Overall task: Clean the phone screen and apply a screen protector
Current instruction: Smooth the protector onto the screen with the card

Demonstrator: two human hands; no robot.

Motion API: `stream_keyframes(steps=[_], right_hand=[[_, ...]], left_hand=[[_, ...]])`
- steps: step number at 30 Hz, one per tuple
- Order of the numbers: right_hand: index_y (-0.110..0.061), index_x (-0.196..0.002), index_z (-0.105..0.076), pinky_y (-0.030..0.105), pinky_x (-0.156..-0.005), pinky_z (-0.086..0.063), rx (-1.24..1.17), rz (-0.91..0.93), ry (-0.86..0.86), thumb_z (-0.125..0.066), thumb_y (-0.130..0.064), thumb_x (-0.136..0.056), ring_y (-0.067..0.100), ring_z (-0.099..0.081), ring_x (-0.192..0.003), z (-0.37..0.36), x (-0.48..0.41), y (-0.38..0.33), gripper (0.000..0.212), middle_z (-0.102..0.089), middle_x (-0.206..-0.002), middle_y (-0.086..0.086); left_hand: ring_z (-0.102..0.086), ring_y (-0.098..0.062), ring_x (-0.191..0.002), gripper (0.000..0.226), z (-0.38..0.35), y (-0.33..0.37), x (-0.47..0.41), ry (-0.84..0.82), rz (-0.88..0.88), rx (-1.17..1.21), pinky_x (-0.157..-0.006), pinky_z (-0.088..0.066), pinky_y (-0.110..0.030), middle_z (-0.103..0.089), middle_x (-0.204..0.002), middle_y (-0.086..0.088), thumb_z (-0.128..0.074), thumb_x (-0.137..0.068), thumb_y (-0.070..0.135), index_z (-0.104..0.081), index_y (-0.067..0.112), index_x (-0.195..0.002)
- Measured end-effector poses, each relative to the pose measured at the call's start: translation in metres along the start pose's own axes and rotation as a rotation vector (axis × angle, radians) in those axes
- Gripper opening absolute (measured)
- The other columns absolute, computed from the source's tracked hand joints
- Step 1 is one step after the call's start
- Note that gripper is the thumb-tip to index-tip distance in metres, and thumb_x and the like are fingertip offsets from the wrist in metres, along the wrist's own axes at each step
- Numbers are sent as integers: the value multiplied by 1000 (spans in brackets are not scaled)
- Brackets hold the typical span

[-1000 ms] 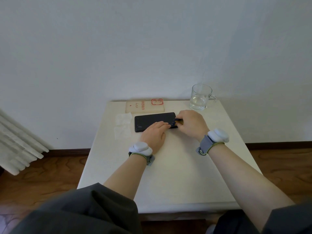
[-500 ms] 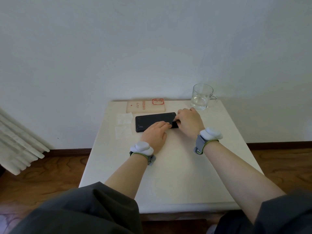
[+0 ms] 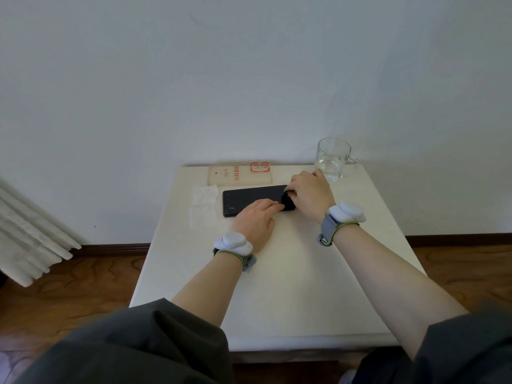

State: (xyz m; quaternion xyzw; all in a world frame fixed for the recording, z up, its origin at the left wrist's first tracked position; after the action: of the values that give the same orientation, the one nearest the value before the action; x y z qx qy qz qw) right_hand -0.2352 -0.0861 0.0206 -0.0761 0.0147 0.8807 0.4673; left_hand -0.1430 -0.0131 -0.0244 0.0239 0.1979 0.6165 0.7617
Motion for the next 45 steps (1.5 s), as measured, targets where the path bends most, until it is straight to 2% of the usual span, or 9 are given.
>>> stream_keyframes(steps=[7, 11, 18, 29, 32, 34, 37, 42, 45], right_hand=[[-17, -105, -69, 34, -86, -28, -97, -152, 141, -45, -20, -95, 25, -52, -103, 8, 3, 20, 26, -66, -104, 2], [-18, -104, -69, 35, -87, -26, -73, -123, 83, -45, -22, -95, 23, -51, -104, 6, 7, 20, 26, -66, -106, 0], [-19, -103, -67, 38, -89, -24, 56, -45, 15, -41, -21, -96, 21, -46, -108, -1, 7, 9, 27, -65, -110, -4], [-19, -95, -68, 37, -86, -21, -2, -119, 94, -43, -20, -93, 21, -47, -105, 4, -2, 9, 26, -67, -102, -3], [-18, -93, -68, 38, -88, -22, 56, -50, 26, -42, -19, -92, 20, -46, -104, -3, -3, 0, 26, -67, -100, -4], [-19, -93, -69, 38, -89, -23, 68, -58, 35, -42, -19, -93, 20, -46, -105, -3, -7, -1, 27, -67, -101, -4], [-21, -96, -68, 38, -89, -25, 71, -90, 37, -42, -18, -94, 20, -48, -106, -5, -15, 2, 27, -66, -104, -4], [-21, -102, -70, 37, -88, -29, -158, -232, 197, -46, -18, -94, 25, -58, -102, 2, -12, 26, 25, -68, -105, 1], [-16, -102, -71, 39, -93, -38, -275, -236, 198, -51, -16, -92, 29, -61, -99, 3, -9, 33, 22, -70, -105, 6]], left_hand=[[-41, -20, -127, 46, 1, 2, -1, -5, -45, -24, -104, -30, -27, -48, -136, -1, -39, -93, 9, -44, 16, -138], [-39, -20, -126, 48, -2, 2, -3, -27, -60, -71, -103, -28, -28, -43, -137, -1, -39, -93, 15, -40, 18, -141], [-27, -18, -140, 49, -7, 1, -5, -65, -40, -1, -117, -6, -28, -37, -148, 0, -38, -93, 10, -40, 18, -141], [-31, -19, -138, 48, -5, -1, -6, -34, -32, 50, -116, -7, -26, -41, -146, -1, -40, -92, 9, -45, 18, -139], [-33, -18, -136, 52, -8, -2, -6, -39, -26, 47, -115, -6, -24, -43, -145, 0, -27, -90, 20, -46, 19, -138], [-34, -19, -136, 67, -9, -3, -6, -44, -31, 48, -115, -8, -25, -44, -143, 0, -13, -80, 31, -47, 20, -137], [-34, -20, -136, 74, -9, -3, -6, -53, -34, 52, -116, -10, -28, -45, -143, 0, -8, -75, 33, -47, 19, -137], [-25, -20, -141, 47, -7, -4, -6, -51, -25, 30, -117, -6, -30, -39, -147, 1, -35, -92, 17, -45, 22, -138], [-20, -19, -144, 48, -7, -5, -5, -46, -11, 14, -117, 2, -32, -31, -152, 0, -39, -93, 15, -42, 26, -139]])
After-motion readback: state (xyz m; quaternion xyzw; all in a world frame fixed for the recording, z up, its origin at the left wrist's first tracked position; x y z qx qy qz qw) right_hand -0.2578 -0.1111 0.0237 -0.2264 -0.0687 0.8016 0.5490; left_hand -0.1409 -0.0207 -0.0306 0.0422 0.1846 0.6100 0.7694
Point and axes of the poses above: each hand's wrist, its own x-axis away from the middle knuckle, its own z-axis out of the back of the hand, y = z × x, the point moved 7 cm from there along -x, towards the middle knuckle
